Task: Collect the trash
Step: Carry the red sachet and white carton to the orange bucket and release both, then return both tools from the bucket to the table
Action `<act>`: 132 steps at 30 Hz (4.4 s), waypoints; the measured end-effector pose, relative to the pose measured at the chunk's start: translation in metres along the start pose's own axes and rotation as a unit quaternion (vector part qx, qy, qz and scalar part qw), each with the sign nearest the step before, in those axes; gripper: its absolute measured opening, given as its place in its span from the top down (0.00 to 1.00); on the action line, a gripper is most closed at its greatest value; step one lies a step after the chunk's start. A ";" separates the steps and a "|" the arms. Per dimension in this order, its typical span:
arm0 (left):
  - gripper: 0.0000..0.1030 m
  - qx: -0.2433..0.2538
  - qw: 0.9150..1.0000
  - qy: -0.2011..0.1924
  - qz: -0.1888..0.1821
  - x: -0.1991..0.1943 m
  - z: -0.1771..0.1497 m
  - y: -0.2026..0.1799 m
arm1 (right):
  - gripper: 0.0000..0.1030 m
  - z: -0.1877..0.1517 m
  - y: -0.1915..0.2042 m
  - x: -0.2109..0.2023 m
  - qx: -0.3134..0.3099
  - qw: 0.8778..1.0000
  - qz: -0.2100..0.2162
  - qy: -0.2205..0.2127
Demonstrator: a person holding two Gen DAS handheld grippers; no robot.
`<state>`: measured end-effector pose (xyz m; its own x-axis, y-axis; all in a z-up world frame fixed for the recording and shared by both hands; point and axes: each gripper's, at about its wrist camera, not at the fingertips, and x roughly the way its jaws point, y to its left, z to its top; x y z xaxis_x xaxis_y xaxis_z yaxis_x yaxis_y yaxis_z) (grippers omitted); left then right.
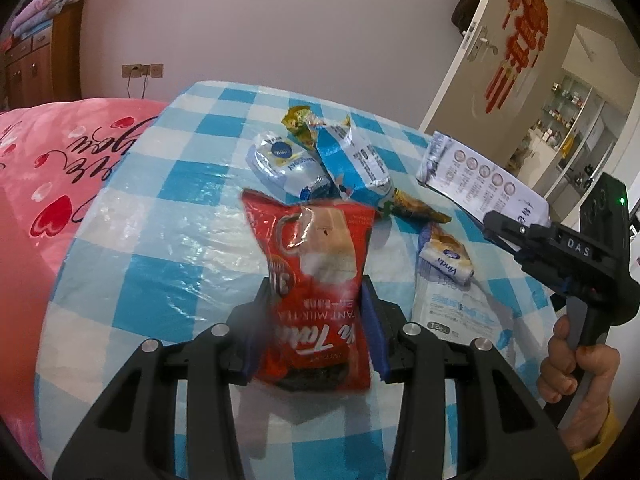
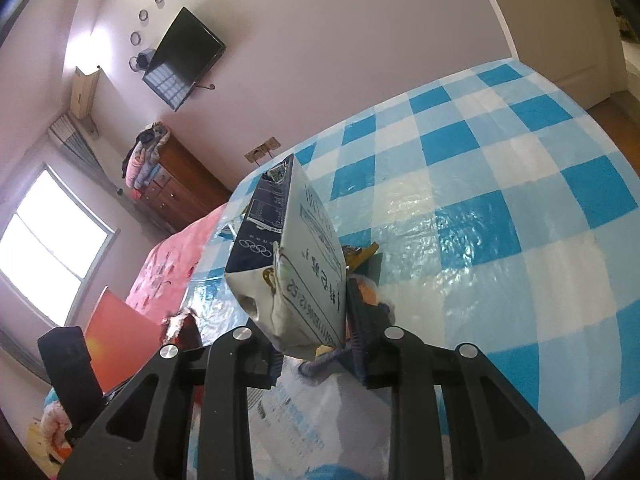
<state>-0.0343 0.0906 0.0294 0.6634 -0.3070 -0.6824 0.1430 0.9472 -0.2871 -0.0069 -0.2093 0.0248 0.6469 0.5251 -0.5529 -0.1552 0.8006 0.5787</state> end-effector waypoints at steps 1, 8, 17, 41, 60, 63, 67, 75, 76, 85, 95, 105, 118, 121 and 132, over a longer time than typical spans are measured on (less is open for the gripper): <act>0.61 -0.001 1.000 -0.001 -0.001 -0.002 0.000 0.000 | 0.72 -0.001 0.002 -0.002 0.000 1.000 0.002 0.000; 0.61 -0.007 1.000 -0.013 -0.009 -0.016 -0.001 0.005 | 0.72 -0.012 0.018 -0.012 -0.012 1.000 0.006 0.007; 0.61 -0.014 0.999 -0.035 -0.017 -0.040 0.003 0.014 | 0.72 -0.024 0.048 -0.014 -0.024 0.999 0.031 0.026; 0.61 -0.064 0.982 -0.171 0.048 -0.177 0.028 0.090 | 0.72 -0.025 0.219 0.016 -0.126 0.976 0.156 0.091; 0.61 -0.148 0.968 -0.199 -0.029 -0.207 0.022 0.143 | 0.73 -0.036 0.316 0.062 -0.185 0.953 0.203 0.130; 0.61 -0.154 0.967 -0.200 -0.042 -0.202 0.024 0.144 | 0.73 -0.034 0.310 0.062 -0.178 0.953 0.205 0.132; 0.61 -0.161 0.964 -0.206 -0.051 -0.203 0.026 0.147 | 0.73 -0.033 0.310 0.061 -0.177 0.953 0.211 0.126; 0.61 -0.146 0.955 -0.249 -0.060 -0.232 0.038 0.136 | 0.73 -0.020 0.323 0.046 -0.182 0.951 0.231 0.101; 0.61 -0.145 0.955 -0.254 -0.058 -0.236 0.039 0.135 | 0.73 -0.019 0.327 0.045 -0.184 0.950 0.234 0.099; 0.52 -0.152 0.953 -0.255 0.066 -0.259 0.023 0.163 | 0.71 -0.041 0.375 0.080 -0.231 0.932 0.236 0.148; 0.15 -0.140 0.948 -0.222 0.179 -0.245 0.002 0.177 | 0.24 -0.042 0.330 0.078 -0.173 0.954 0.214 0.120; 0.09 -0.124 0.948 -0.243 0.165 -0.244 0.002 0.154 | 0.13 -0.033 0.287 0.032 -0.176 0.970 0.167 0.033; 0.06 -0.093 0.959 -0.241 0.115 -0.228 0.004 0.102 | 0.08 -0.053 0.240 0.001 -0.204 0.976 0.074 -0.028; 0.06 -0.082 0.962 -0.234 0.111 -0.220 0.004 0.088 | 0.08 -0.055 0.226 -0.004 -0.201 0.977 0.067 -0.034; 0.06 -0.071 0.969 -0.217 0.093 -0.187 0.003 0.046 | 0.08 -0.051 0.175 -0.019 -0.163 0.984 0.059 -0.043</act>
<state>-0.1501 0.1921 0.1457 0.9193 -0.0354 -0.3920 -0.0899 0.9507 -0.2968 -0.0844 -0.0646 0.1059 0.6683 0.6047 -0.4333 -0.4551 0.7931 0.4049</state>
